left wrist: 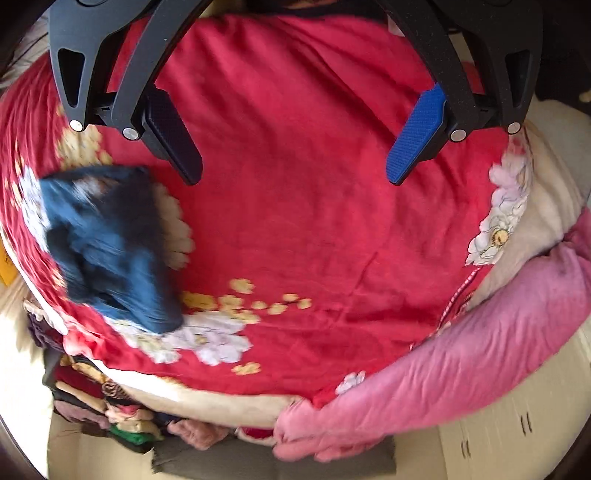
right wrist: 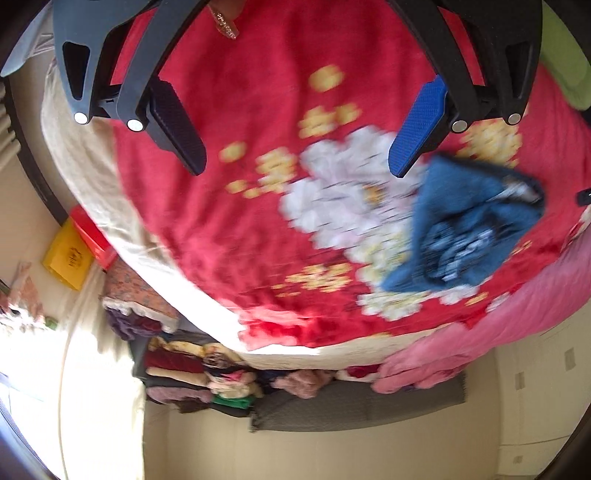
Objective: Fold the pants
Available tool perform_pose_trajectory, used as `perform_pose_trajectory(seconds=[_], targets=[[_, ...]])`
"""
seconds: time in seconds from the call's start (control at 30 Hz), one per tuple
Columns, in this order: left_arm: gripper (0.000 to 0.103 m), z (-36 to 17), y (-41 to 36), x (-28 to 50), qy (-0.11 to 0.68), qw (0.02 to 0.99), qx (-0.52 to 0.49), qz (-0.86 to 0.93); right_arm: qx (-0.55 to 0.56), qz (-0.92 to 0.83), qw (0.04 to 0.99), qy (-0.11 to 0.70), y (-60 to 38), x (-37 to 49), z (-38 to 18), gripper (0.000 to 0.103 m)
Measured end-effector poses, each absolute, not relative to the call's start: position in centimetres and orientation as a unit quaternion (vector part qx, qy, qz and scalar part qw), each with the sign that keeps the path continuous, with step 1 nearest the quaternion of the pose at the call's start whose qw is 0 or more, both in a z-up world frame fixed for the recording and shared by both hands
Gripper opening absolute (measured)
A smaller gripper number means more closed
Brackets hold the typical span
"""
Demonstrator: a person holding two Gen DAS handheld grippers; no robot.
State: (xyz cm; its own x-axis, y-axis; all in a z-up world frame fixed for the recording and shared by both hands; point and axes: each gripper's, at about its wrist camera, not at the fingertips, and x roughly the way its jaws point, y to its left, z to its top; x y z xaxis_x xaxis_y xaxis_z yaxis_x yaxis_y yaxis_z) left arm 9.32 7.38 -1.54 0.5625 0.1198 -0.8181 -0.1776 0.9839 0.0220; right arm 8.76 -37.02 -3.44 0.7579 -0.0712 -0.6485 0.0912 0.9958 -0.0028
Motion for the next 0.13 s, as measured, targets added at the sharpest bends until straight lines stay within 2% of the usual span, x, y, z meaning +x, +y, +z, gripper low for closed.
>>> perform_pose_trajectory(seconds=[0.13], targets=[[0.093, -3.2, 13.5, 16.1, 0.498, 0.858, -0.02, 0.124, 0.02, -0.107, 0.922, 0.371, -44.3, 14.8, -4.1, 0.099]])
